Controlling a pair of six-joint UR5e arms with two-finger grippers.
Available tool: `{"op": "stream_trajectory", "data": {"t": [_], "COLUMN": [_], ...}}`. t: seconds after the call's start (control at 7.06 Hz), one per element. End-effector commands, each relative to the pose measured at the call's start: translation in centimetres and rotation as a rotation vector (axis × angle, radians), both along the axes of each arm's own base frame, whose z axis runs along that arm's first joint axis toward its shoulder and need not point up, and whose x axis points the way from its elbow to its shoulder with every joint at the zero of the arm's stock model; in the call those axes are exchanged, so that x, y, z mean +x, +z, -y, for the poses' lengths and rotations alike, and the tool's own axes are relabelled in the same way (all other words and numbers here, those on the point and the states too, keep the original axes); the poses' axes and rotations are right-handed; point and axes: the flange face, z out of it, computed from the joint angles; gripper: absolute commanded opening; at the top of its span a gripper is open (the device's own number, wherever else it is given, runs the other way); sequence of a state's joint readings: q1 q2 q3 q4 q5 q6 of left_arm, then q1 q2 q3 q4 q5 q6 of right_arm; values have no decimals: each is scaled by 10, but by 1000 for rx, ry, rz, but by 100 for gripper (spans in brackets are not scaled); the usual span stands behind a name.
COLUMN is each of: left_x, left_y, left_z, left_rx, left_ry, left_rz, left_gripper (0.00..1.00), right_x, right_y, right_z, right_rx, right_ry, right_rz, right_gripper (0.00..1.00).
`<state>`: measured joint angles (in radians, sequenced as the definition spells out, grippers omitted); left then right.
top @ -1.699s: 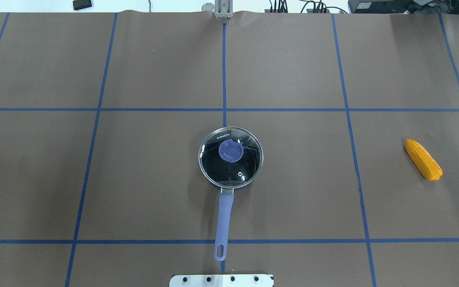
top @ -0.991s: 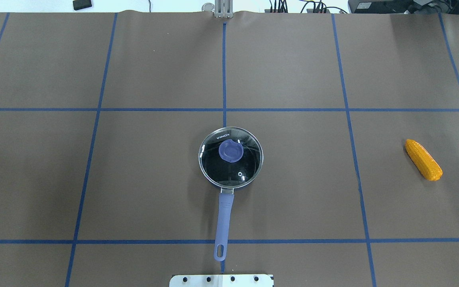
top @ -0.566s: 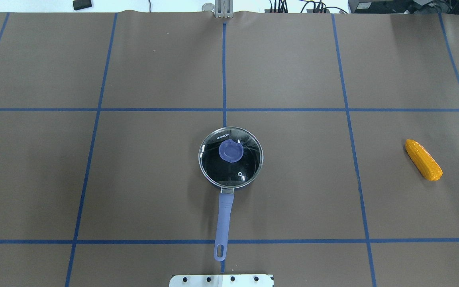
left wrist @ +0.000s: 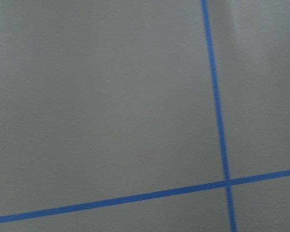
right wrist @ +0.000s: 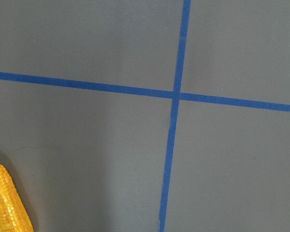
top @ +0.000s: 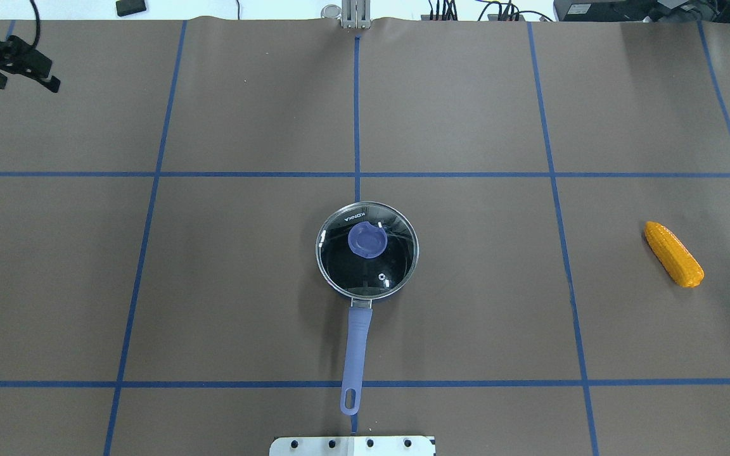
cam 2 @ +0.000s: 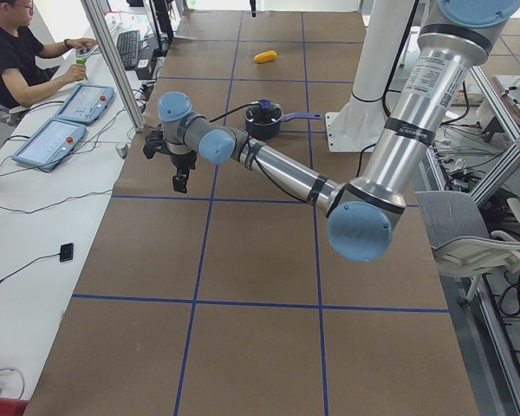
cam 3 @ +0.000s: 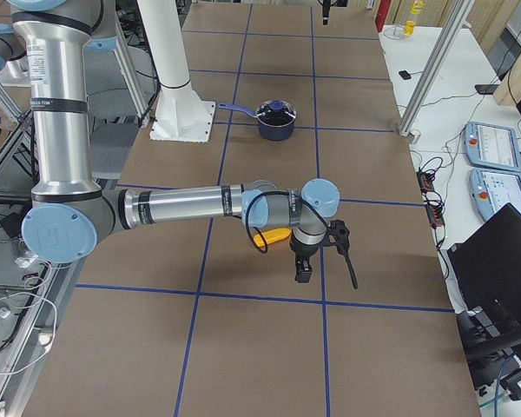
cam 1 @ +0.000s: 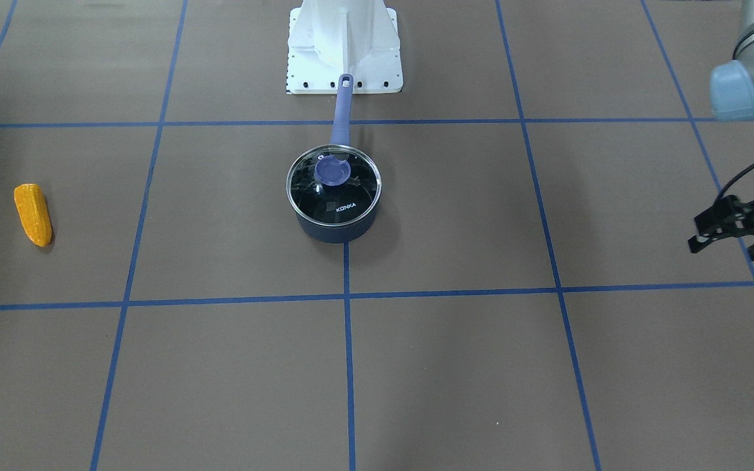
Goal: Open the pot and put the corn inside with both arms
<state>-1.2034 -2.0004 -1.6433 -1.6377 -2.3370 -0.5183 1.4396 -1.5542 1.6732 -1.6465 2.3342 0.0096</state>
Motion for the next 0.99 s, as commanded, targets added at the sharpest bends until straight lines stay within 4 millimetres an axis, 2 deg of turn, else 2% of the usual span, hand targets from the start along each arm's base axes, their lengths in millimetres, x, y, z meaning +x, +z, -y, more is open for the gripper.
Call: {"op": "stream_trajectory", "data": {"t": [0.0,0.14,0.28,0.42,0.57,0.71,0.85], "left_x": [99,154,197,234,279,312,329], "left_y": [-98,-135,-170,-205,-229,-249,-263], "left_z": [-13,-36,-57,-79,-107,-131,-134], "left_rx": [-44,-65,-112,-135,-121,-95,-100], "left_ry": [10,-1,-6,-19,-9,11,12], "left_rz": [20,45,24,2,14,17,16], "left_gripper": [99,99,99,99,100,100,100], "right_x": [-11,-18,-27,-43,-51,-57,-65], "right_y": [-14,-12,-15,-27,-33,-38,-56], "right_z": [-2,-4,-5,-6,-8,-9,-11], "right_rx": [12,8,16,36,43,49,83], "right_ry": [-17,-31,-51,-81,-93,-103,-120], "right_rz": [53,55,54,58,60,74,82], "right_gripper": [100,100,100,100,100,100,100]}}
